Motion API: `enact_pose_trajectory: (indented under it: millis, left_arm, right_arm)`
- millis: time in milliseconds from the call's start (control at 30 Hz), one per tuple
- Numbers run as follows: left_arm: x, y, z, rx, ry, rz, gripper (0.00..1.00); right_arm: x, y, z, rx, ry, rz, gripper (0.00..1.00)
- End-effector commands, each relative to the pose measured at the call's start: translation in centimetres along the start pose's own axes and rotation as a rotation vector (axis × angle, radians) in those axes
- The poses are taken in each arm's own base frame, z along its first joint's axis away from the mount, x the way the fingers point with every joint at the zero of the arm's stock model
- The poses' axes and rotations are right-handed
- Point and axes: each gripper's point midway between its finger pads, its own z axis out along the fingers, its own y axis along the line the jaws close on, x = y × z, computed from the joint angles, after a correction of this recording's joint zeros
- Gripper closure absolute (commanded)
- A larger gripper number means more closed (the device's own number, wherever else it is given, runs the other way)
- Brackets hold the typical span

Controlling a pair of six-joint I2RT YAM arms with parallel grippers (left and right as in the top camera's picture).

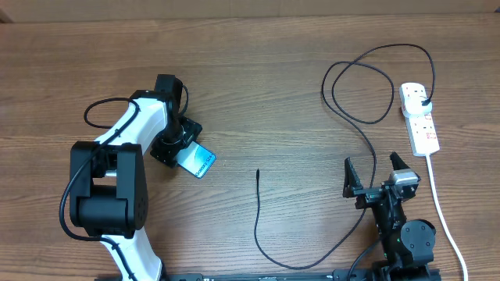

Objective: Plug charger to phone and switch on socket

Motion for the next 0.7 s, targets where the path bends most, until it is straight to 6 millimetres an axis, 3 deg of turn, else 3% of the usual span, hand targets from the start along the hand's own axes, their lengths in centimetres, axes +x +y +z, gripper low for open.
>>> enact_pose_trajectory:
  millis: [0,367,667]
  left_arm:
    - [-0.08,1.56,2.74,-0.072,0.013,0.013,0.15]
    - [-0.14,1.46,2.74,-0.068,0.011,0.012,0.16]
    - [-0.16,1.40,2.76,-0.065,0.010,0.013,0.28]
  right_arm:
    - [0.09,0.19,0.00,-0.010,-0.008,-0.005,0.00]
    - [0.11,0.19,0.00,-0.010,-0.007,-0.005,0.00]
    - [0.12,0.19,0.00,-0.010,-0.007,-0.005,0.00]
